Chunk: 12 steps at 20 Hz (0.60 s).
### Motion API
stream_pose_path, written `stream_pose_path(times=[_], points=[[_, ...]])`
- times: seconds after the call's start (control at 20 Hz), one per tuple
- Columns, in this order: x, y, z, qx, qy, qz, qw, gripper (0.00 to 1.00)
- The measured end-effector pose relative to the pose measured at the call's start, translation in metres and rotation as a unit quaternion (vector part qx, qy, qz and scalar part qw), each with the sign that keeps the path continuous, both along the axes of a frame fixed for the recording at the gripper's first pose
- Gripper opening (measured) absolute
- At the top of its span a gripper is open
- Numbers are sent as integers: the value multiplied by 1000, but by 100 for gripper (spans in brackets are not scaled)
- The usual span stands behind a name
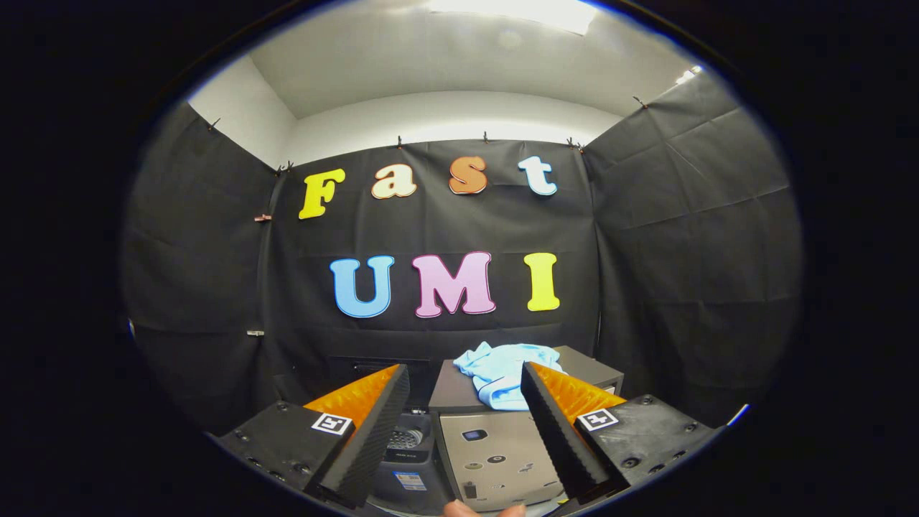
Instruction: Put the clothes into the washing machine and then close the washing machine lid.
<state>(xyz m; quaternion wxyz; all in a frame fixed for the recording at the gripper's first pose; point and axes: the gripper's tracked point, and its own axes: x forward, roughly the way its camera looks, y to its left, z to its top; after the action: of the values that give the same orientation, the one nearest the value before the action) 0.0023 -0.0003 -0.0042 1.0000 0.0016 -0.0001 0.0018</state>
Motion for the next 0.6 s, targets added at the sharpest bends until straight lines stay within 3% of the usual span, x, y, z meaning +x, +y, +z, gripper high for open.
stream_pose_path(times=[0.6], points=[[46,-16,-33,-2,49,-2,999,98]])
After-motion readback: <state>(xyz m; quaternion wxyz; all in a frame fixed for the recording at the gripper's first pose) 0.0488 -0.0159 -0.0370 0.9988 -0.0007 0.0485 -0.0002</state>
